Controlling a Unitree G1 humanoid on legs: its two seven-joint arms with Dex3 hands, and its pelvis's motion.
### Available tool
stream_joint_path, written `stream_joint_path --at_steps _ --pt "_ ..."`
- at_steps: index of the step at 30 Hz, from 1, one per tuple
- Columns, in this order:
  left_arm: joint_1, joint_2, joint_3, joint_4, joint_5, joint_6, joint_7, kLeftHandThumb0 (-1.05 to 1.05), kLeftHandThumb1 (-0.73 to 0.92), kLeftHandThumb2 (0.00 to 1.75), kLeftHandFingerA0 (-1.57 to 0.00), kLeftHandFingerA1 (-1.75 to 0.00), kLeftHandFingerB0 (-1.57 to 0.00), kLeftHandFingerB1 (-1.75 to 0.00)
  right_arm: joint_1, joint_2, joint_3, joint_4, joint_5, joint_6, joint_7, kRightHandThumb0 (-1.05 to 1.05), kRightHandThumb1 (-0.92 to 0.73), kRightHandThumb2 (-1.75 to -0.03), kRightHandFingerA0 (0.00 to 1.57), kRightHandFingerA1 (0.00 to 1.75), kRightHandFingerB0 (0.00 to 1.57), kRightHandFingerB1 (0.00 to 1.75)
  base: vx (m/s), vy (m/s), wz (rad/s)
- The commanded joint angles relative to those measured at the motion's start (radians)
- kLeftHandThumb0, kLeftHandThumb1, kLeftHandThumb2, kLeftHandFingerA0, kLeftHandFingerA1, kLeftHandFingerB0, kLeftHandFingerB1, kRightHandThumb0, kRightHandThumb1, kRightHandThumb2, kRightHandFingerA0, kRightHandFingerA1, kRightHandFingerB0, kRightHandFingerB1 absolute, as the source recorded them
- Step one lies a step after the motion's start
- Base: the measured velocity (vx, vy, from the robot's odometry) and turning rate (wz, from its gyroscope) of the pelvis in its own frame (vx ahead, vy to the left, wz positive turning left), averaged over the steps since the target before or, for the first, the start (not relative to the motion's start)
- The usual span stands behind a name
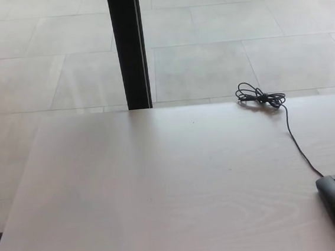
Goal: The robot uses its right fingers to click on the left button of the black mouse placed on the table.
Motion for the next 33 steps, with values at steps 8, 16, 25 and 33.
stream_joint_path --at_steps 8,16,25,33 --pt "-0.017 0.062 0.257 0.125 -0.245 0.031 -0.117 -0.57 0.88 0.66 -0.28 -0.39 -0.25 -0.33 -0.071 -0.117 -0.229 0.140 0.250 0.056 0.093 -0.73 -0.75 -0.63 0.24 0.47 0.25 0.31 0.00 0.000 0.00" --pt "-0.056 0.069 0.289 0.042 -0.254 -0.014 -0.157 -0.63 0.71 0.94 -0.26 -0.48 -0.20 -0.44 -0.229 -0.218 -0.298 -0.095 0.277 0.032 0.064 -0.70 -0.61 -0.95 0.23 0.54 0.18 0.44 0.00 0.000 0.00" --pt "-0.057 0.001 0.249 -0.303 -0.306 0.077 -0.187 -0.63 0.75 0.97 -0.24 -0.49 -0.18 -0.45 -0.463 -0.247 -0.128 -0.628 0.210 0.110 0.010 -0.70 -0.71 -0.63 0.38 0.43 0.37 0.32 0.00 0.000 0.00" --pt "-0.069 -0.041 0.222 -0.342 -0.299 0.086 -0.201 -0.62 0.75 0.99 -0.26 -0.53 -0.19 -0.46 -0.497 -0.226 0.131 -0.886 0.056 0.187 0.045 -0.57 -0.52 -0.91 0.35 0.57 0.18 0.45 0.00 0.000 0.00"
